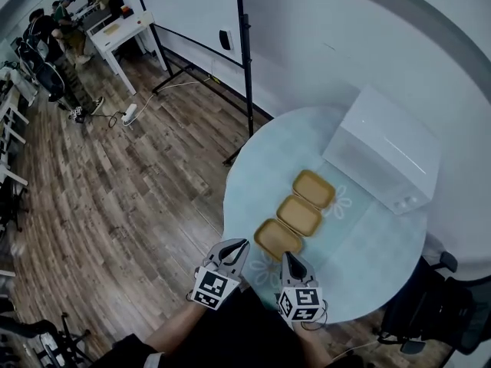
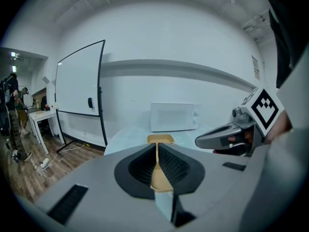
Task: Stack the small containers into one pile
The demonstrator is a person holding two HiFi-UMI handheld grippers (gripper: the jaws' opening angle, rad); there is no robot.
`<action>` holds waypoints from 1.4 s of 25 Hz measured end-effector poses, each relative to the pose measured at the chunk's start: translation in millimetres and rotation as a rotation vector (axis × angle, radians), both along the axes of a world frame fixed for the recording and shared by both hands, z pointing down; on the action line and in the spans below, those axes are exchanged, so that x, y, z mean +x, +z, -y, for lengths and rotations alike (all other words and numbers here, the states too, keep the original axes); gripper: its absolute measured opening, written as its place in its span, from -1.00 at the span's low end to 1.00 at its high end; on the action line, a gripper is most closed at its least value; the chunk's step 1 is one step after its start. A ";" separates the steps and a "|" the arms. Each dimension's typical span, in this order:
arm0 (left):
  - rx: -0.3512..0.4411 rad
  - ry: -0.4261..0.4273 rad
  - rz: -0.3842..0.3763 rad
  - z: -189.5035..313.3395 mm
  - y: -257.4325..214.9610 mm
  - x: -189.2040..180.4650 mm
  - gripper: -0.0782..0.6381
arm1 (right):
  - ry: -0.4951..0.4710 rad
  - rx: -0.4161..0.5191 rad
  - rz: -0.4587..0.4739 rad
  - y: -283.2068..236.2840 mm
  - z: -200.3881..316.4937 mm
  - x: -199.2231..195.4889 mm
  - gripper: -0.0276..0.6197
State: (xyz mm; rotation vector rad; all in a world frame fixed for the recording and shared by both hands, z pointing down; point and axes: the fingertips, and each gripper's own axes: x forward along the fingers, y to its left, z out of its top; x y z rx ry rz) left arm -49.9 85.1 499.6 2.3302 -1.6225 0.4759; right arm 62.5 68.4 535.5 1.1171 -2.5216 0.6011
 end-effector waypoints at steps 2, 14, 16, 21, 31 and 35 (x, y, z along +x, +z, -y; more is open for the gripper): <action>-0.012 0.001 -0.004 6.7 4.0 0.1 -0.72 | -0.006 -0.014 -0.010 5.3 6.9 1.8 -0.83; -0.048 0.148 -0.010 65.9 18.1 11.2 -0.72 | 0.170 -0.205 -0.033 55.7 39.4 29.0 -0.69; -0.050 0.168 -0.015 76.4 20.0 11.8 -0.72 | 0.227 -0.272 -0.019 71.4 42.2 36.9 -0.64; -0.068 0.219 -0.030 87.9 24.9 16.1 -0.72 | 0.354 -0.463 0.013 114.0 34.7 53.3 -0.63; -0.102 0.237 -0.029 81.8 40.1 1.0 -0.72 | 0.458 -0.644 0.052 163.5 19.0 56.0 -0.63; -0.116 0.236 -0.035 77.0 44.6 -5.1 -0.72 | 0.477 -0.678 0.049 172.8 15.5 55.7 -0.63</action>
